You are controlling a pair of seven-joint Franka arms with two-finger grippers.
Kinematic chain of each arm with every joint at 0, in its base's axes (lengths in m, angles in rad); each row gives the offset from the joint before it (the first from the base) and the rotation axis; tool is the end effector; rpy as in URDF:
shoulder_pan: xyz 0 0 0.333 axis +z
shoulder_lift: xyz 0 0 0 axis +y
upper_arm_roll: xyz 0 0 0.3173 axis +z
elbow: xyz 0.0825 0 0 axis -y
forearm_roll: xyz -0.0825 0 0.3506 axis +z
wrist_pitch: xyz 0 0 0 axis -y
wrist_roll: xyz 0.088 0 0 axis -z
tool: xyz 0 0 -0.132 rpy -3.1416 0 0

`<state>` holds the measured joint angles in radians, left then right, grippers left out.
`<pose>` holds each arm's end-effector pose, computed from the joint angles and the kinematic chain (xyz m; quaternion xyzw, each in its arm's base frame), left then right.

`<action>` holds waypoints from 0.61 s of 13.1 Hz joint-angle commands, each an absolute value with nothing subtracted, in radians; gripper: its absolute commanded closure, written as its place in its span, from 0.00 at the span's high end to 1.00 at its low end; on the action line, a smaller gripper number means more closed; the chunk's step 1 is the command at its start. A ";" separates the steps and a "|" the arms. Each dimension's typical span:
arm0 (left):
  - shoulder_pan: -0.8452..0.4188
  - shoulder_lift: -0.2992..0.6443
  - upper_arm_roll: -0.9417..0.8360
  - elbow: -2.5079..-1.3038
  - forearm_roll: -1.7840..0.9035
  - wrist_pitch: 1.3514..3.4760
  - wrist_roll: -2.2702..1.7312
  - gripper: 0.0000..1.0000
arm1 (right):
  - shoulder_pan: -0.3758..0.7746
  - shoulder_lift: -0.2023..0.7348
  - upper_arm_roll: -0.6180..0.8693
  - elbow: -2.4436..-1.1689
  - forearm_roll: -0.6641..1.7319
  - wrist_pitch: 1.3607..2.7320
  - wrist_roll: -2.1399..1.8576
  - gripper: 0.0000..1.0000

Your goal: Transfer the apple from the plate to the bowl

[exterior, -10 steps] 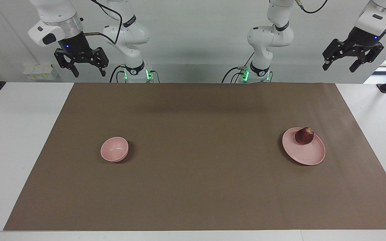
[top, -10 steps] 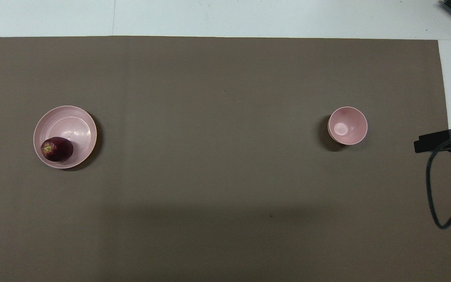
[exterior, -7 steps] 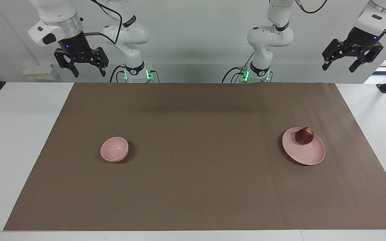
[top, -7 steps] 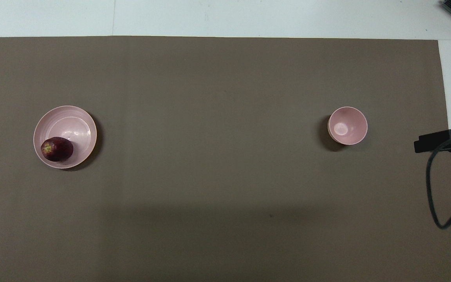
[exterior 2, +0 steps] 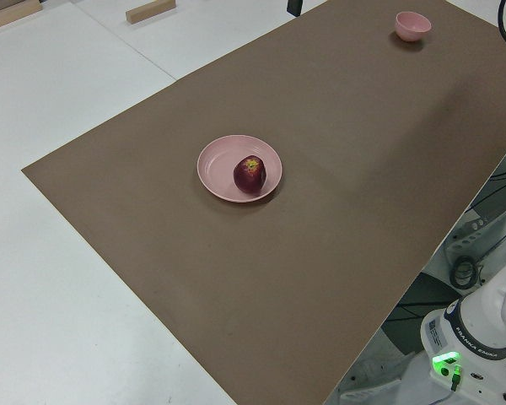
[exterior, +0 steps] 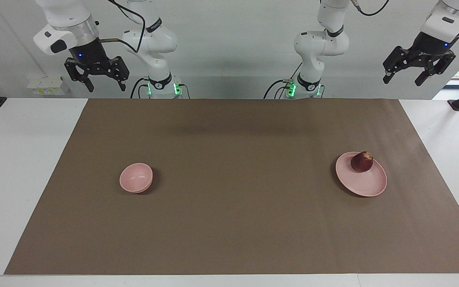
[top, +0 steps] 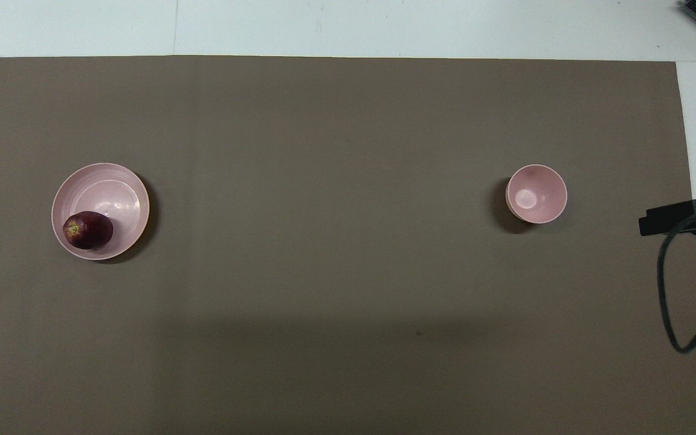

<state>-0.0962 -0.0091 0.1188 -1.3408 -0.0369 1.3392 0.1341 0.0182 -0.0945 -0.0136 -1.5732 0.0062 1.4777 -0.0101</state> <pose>0.4897 0.0060 0.6830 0.9980 -0.0600 0.0052 0.0181 0.4816 0.0027 0.6390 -1.0000 -0.0077 0.0005 0.0037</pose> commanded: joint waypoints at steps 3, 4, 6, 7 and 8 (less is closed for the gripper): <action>-0.101 -0.041 0.121 -1.384 -0.046 1.348 0.126 1.00 | 0.005 -0.097 -0.006 -1.571 0.017 1.471 0.003 1.00; -0.101 -0.046 0.121 -1.396 -0.046 1.354 0.126 1.00 | 0.005 -0.098 -0.006 -1.571 0.017 1.471 0.003 1.00; -0.101 -0.054 0.120 -1.407 -0.046 1.364 0.127 1.00 | 0.005 -0.097 -0.006 -1.571 0.017 1.471 0.003 1.00; -0.101 -0.057 0.120 -1.408 -0.046 1.364 0.129 1.00 | 0.005 -0.097 -0.006 -1.571 0.017 1.471 0.003 1.00; -0.101 -0.057 0.120 -1.414 -0.046 1.365 0.130 1.00 | 0.005 -0.097 -0.006 -1.571 0.017 1.471 0.003 1.00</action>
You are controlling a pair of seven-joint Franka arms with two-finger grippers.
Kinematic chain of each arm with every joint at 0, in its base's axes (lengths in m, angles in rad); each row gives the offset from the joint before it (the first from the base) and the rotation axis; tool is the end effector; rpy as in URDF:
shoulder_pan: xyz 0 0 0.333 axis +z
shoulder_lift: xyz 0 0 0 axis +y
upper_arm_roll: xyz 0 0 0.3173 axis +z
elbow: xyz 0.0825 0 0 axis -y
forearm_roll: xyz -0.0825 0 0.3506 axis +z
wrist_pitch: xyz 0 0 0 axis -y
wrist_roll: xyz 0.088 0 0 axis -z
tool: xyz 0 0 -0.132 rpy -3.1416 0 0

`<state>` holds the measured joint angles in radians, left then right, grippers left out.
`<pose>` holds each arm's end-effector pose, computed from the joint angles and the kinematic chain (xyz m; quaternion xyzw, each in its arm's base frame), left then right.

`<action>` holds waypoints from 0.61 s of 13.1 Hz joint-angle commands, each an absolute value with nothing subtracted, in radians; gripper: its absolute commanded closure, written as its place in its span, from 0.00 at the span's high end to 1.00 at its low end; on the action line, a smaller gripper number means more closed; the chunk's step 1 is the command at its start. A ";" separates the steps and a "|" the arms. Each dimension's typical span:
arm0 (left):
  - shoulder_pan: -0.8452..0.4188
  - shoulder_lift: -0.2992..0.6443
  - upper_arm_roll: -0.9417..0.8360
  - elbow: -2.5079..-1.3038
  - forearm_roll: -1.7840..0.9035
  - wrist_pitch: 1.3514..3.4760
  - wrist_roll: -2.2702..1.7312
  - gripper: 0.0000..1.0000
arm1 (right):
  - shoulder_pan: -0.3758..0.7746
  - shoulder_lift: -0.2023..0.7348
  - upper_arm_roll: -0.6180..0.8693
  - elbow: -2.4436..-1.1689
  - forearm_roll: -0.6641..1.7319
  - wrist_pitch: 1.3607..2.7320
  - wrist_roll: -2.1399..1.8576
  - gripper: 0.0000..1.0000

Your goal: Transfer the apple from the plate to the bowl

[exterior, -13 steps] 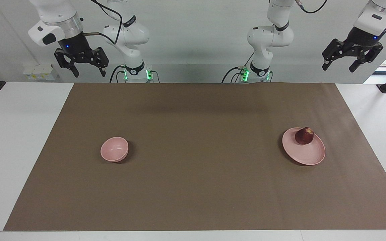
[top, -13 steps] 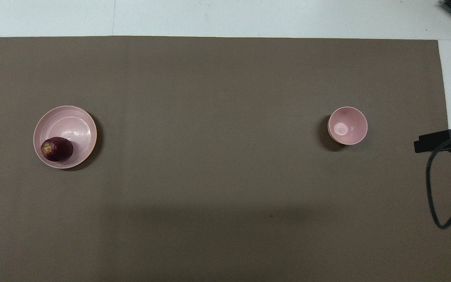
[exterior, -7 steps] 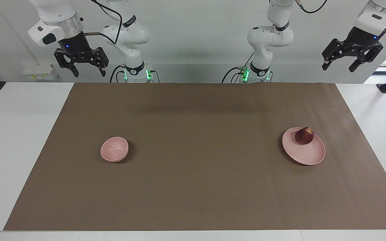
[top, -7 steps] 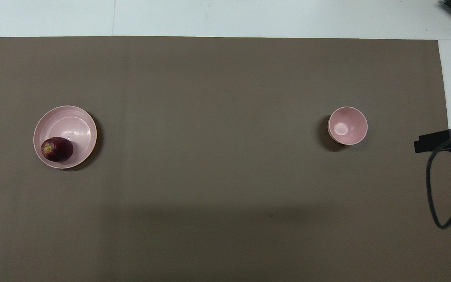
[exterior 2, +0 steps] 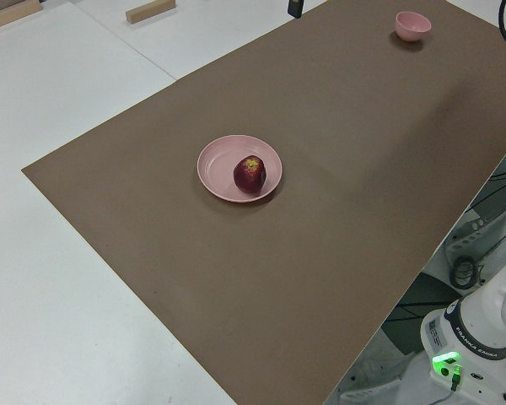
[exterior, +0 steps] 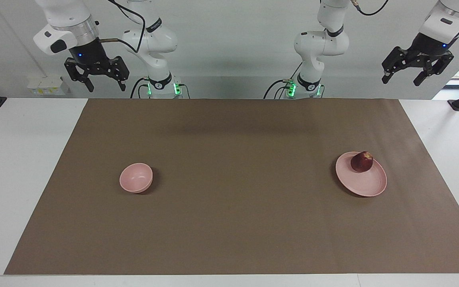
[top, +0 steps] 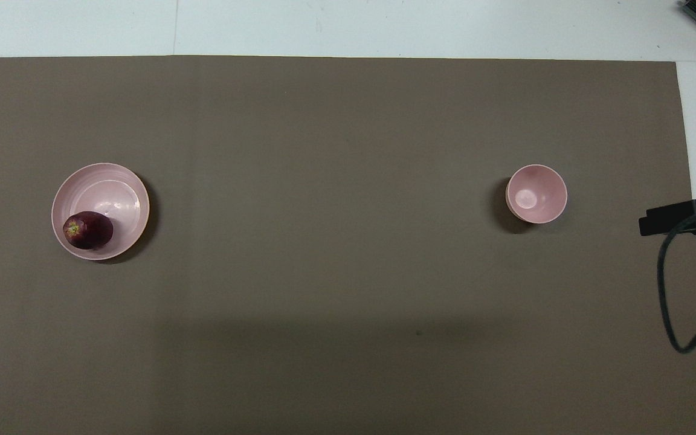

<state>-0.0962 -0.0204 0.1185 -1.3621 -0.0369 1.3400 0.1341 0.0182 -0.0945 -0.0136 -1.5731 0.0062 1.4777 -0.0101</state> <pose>0.4865 0.0062 0.6798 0.9980 -0.0601 0.0006 0.0192 0.4816 0.0027 0.6390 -1.0000 -0.0077 0.0004 0.0037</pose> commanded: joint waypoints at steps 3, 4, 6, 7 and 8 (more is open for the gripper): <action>-0.103 -0.081 0.118 -1.462 -0.048 1.419 0.143 1.00 | 0.005 -0.097 -0.006 -1.571 0.017 1.471 0.003 1.00; -0.103 -0.093 0.118 -1.488 -0.048 1.452 0.144 1.00 | 0.005 -0.097 -0.006 -1.571 0.017 1.471 0.003 1.00; -0.101 -0.100 0.120 -1.514 -0.048 1.463 0.144 1.00 | 0.003 -0.097 -0.008 -1.571 0.017 1.471 0.003 1.00; -0.103 -0.100 0.118 -1.531 -0.048 1.468 0.144 1.00 | 0.002 -0.097 -0.008 -1.571 0.015 1.471 0.005 1.00; -0.103 -0.100 0.118 -1.558 -0.048 1.477 0.144 1.00 | 0.002 -0.097 -0.008 -1.571 0.012 1.471 0.003 1.00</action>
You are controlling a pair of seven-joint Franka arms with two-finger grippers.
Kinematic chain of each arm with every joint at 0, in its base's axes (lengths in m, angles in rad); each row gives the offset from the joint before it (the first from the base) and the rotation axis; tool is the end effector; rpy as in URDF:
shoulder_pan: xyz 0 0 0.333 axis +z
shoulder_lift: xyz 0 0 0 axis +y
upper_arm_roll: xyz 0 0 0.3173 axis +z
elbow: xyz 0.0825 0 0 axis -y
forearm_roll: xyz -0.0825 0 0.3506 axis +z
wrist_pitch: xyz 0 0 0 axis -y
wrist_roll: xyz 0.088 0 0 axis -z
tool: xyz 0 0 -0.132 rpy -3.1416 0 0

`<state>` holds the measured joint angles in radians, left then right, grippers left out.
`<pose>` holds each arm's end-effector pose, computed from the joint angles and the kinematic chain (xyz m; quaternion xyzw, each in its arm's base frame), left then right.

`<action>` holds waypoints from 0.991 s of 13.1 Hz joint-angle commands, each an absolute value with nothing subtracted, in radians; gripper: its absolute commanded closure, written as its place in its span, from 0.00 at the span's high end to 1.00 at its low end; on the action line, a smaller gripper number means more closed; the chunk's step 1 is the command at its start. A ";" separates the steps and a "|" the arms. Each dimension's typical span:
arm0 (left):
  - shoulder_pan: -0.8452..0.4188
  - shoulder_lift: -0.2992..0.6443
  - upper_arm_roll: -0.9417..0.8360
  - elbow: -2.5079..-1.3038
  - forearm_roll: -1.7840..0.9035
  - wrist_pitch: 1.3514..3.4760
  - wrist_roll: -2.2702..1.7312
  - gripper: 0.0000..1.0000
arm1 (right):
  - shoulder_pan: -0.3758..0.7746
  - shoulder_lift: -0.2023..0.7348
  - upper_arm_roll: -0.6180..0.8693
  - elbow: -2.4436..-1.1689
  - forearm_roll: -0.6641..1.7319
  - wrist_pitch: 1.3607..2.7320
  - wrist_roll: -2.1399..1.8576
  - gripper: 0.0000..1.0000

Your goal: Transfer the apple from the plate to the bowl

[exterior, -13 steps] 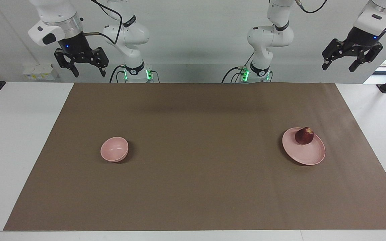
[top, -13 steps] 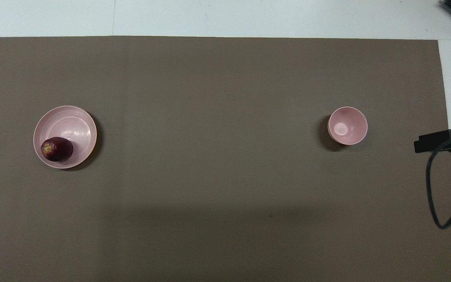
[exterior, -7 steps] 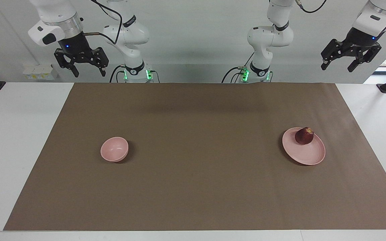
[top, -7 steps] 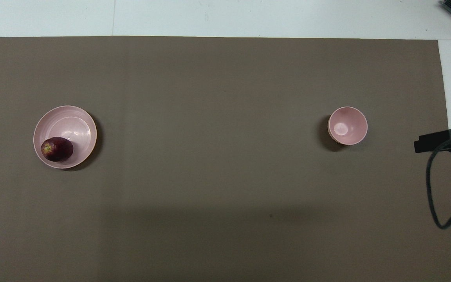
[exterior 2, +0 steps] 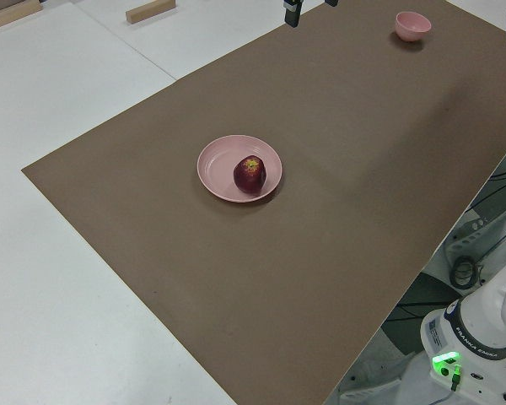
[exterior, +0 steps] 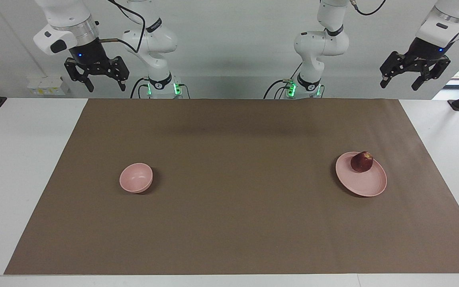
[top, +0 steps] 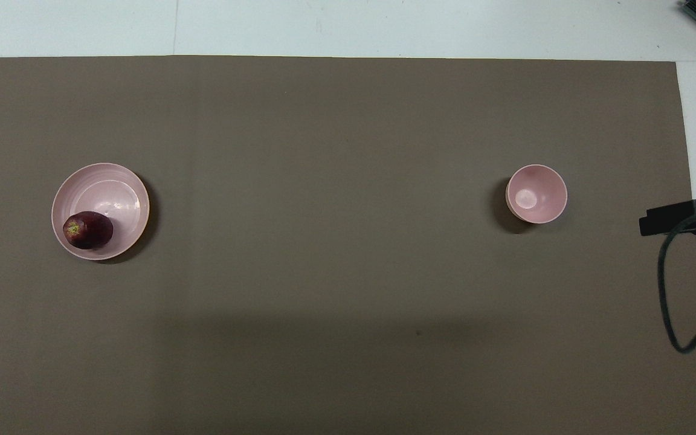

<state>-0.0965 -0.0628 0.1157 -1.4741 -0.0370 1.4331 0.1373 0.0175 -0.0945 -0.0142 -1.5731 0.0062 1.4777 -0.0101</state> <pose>0.4864 0.0063 0.6619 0.9978 -0.0618 0.0124 0.0210 0.4816 0.0021 0.6390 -1.0000 -0.0070 0.0004 0.0038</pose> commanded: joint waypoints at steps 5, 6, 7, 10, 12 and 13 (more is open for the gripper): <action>-0.100 -0.101 0.120 -1.716 -0.048 1.652 0.144 1.00 | 0.002 -0.109 -0.008 -1.591 0.005 1.460 0.008 1.00; -0.098 -0.098 0.120 -1.764 -0.048 1.713 0.144 1.00 | 0.002 -0.110 -0.008 -1.595 0.003 1.462 0.008 1.00; -0.091 -0.098 0.120 -1.822 -0.048 1.794 0.147 1.00 | 0.002 -0.110 -0.009 -1.595 0.005 1.463 0.009 1.00; -0.057 -0.081 0.120 -1.936 -0.049 1.971 0.213 1.00 | 0.003 -0.112 -0.008 -1.595 0.005 1.462 0.009 1.00; -0.034 -0.045 0.120 -1.982 -0.054 2.055 0.248 1.00 | 0.003 -0.115 -0.008 -1.598 0.006 1.463 0.005 1.00; -0.022 -0.020 0.120 -1.999 -0.057 2.103 0.268 1.00 | 0.003 -0.109 -0.006 -1.588 0.015 1.462 0.003 1.00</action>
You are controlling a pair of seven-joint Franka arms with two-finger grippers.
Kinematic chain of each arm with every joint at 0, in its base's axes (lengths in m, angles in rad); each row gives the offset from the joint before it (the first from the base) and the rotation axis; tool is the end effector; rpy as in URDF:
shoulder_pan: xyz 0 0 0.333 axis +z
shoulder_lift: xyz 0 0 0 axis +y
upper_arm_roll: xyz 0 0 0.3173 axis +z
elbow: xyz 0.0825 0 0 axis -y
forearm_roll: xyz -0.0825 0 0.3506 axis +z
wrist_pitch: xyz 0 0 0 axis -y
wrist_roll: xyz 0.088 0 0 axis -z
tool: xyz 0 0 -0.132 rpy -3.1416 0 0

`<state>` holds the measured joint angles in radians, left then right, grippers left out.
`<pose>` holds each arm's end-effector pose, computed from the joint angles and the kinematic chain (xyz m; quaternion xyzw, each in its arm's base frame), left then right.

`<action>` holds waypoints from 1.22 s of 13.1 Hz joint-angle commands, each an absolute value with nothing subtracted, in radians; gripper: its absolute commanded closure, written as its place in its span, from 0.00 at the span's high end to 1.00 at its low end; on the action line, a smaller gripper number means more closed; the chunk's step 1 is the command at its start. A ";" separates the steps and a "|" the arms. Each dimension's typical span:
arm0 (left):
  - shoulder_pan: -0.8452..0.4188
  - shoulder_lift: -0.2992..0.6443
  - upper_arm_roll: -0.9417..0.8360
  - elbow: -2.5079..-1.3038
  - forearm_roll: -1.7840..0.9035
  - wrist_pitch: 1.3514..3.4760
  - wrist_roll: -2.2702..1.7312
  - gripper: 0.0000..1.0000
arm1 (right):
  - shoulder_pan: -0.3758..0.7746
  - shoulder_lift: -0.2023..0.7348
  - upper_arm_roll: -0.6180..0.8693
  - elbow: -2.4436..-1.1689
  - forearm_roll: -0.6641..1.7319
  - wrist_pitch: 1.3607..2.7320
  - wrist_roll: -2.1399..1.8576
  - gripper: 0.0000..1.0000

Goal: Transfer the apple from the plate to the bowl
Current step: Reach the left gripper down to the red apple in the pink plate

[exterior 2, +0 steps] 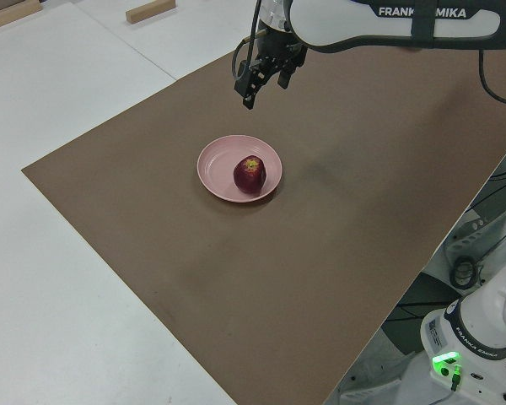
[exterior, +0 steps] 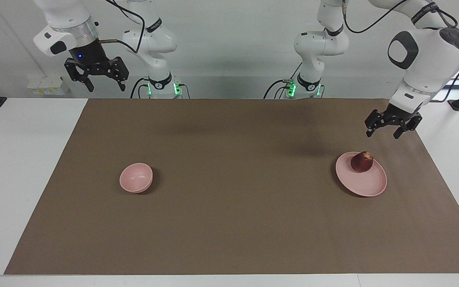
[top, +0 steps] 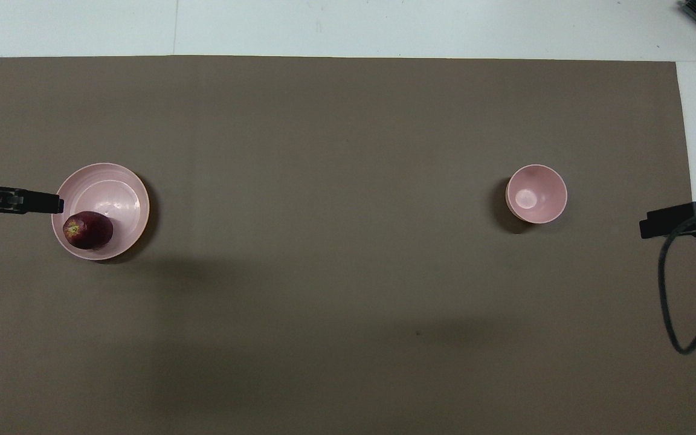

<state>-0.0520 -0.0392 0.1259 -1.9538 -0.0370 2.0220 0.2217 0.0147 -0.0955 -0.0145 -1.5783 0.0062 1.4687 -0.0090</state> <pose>0.5283 0.0369 0.4909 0.9962 -0.0665 0.0558 0.0114 0.4800 0.0006 0.6365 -1.0000 -0.0049 0.0070 0.0038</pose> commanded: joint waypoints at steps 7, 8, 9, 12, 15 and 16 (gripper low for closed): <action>0.023 0.140 0.120 -2.092 -0.146 2.332 0.386 1.00 | 0.003 -0.107 -0.006 -1.588 0.015 1.462 0.003 1.00; 0.021 0.141 0.118 -2.111 -0.146 2.347 0.393 1.00 | 0.003 -0.109 -0.006 -1.588 0.015 1.462 0.003 1.00; 0.021 0.140 0.118 -2.135 -0.147 2.368 0.393 1.00 | 0.003 -0.109 -0.006 -1.588 0.015 1.462 0.003 1.00; 0.018 0.117 0.118 -2.183 -0.191 2.370 0.394 1.00 | 0.003 -0.109 -0.006 -1.588 0.015 1.462 0.003 1.00; 0.017 0.113 0.120 -2.191 -0.195 2.372 0.394 1.00 | 0.003 -0.109 -0.006 -1.588 0.015 1.462 0.003 1.00; 0.018 0.115 0.120 -2.186 -0.195 2.372 0.394 0.87 | 0.003 -0.109 -0.006 -1.588 0.015 1.462 0.003 1.00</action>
<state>0.0103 0.1463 0.1232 -2.1511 -0.1770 2.3442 0.3732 0.0147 -0.0958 -0.0139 -1.5783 0.0062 1.4687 -0.0090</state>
